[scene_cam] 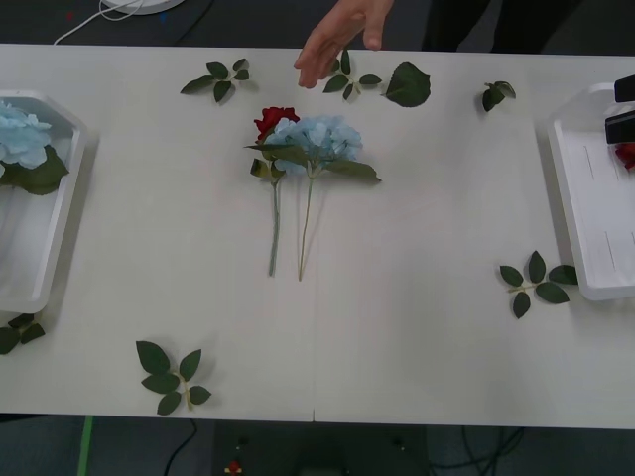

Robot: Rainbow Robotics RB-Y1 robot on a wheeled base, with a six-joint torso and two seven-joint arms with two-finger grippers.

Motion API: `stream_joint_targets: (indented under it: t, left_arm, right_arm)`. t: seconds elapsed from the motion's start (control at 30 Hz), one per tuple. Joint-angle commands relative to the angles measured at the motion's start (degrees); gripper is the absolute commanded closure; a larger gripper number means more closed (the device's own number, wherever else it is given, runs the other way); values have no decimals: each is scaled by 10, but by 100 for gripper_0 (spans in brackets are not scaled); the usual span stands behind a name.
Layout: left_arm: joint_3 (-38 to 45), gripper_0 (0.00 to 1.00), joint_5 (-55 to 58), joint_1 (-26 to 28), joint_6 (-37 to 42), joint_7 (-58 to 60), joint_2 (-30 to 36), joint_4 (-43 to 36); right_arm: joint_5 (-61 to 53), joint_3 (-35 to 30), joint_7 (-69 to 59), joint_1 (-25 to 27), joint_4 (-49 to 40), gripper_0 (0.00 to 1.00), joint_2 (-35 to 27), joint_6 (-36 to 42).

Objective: Place the red flowers into the right box and the blue flowers into the left box. If a person shows an open palm, hand one flower to the person first, then continue sorting.

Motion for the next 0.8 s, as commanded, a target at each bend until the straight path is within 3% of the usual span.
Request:
stream_joint_targets:
  t: [0.03, 0.4, 0.43, 0.47, 0.5, 0.8]
  left_arm:
    - [-33, 100, 8, -26, -60, -99, -8, 11]
    - [-101, 97, 9, -26, -119, -117, -28, -8]
    - [-106, 80, 10, -26, -126, -118, -29, -10]
    - [-112, 22, 14, -26, -143, -118, -32, -11]
    - [-119, 0, 20, -26, -157, -118, -35, -11]
    - [-134, 0, 25, -26, -177, -121, -45, -25]
  right_arm:
    - [-7, -16, 15, 5, 5, 0, -9, -6]
    - [-7, -16, 15, 5, 6, 0, -9, -6]
    - [-7, -16, 15, 5, 6, 0, -9, -6]
    - [-7, -16, 16, 5, 6, 0, -9, -6]
    - [-7, -16, 16, 5, 7, 0, -9, -6]
    - [-7, -16, 18, 8, 9, 0, -9, -6]
